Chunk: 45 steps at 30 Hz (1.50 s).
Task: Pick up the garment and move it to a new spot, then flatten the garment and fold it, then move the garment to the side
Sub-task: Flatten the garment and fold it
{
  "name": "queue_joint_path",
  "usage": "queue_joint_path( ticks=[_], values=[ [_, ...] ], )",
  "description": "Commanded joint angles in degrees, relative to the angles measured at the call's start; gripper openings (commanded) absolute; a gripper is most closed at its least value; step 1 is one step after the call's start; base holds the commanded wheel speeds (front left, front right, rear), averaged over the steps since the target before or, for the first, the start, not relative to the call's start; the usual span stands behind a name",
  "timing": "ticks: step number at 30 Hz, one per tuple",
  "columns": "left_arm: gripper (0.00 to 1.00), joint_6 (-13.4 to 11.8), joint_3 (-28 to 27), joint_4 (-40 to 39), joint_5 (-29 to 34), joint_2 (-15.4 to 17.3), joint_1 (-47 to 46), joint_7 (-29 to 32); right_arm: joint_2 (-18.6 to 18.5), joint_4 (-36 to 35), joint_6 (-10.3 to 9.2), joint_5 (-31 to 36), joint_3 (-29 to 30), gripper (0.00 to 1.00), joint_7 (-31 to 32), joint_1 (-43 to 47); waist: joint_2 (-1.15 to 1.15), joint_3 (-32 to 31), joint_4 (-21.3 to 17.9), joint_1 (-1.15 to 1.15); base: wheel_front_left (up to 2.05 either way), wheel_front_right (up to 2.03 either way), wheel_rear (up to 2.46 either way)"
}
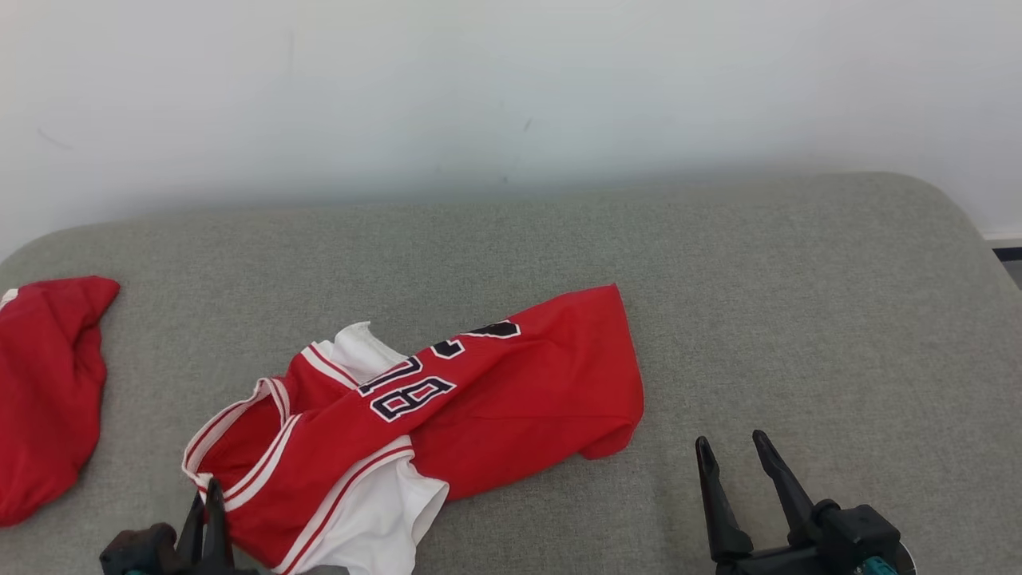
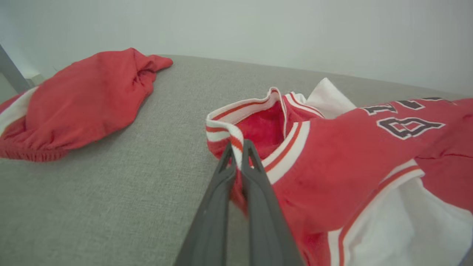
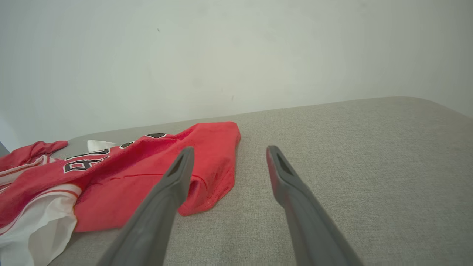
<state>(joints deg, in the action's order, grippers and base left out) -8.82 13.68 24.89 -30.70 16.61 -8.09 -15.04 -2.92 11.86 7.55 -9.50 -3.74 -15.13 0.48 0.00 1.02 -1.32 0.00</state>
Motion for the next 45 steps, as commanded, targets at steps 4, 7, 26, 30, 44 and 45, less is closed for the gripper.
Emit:
queue_joint_path(
  ticks=[4,7,26,30,44,45],
  values=[
    [1.0,-0.2,-1.7,0.8,2.3,-0.7,0.0,-0.2,0.0,0.3,-0.13,0.4,0.5,1.0,0.0,-0.3,0.0,0.7,0.0,0.0,0.0,0.0,0.0],
    [1.0,-0.3,-4.4,-3.5,5.7,-1.8,-0.2,-0.2,0.0,0.5,-0.13,0.6,1.0,1.0,0.0,0.0,0.0,0.4,0.9,0.0,0.0,0.0,0.0],
    [1.0,3.2,-10.7,-18.8,18.1,-9.3,6.8,-0.2,-2.4,6.0,-0.13,1.2,2.0,1.0,0.1,-4.3,0.0,0.2,6.0,0.0,0.0,0.0,0.0],
    [1.0,4.2,-9.5,-19.1,19.9,-9.7,5.7,-0.2,-4.7,13.3,-0.13,1.2,2.0,1.0,3.4,-10.8,0.0,1.5,7.8,0.0,0.0,0.0,0.0],
    [1.0,6.2,-7.8,-17.7,21.3,-11.8,2.9,-0.2,-5.3,38.8,-0.13,-0.9,2.9,1.0,2.2,-22.7,0.0,4.2,14.0,0.0,0.0,0.0,0.0],
    [1.0,6.4,-7.8,-17.7,21.4,-11.8,2.9,-0.2,-5.2,39.6,-0.13,-1.2,2.8,1.0,1.8,-23.0,0.0,4.3,14.1,0.0,0.0,0.0,0.0]
  ],
)
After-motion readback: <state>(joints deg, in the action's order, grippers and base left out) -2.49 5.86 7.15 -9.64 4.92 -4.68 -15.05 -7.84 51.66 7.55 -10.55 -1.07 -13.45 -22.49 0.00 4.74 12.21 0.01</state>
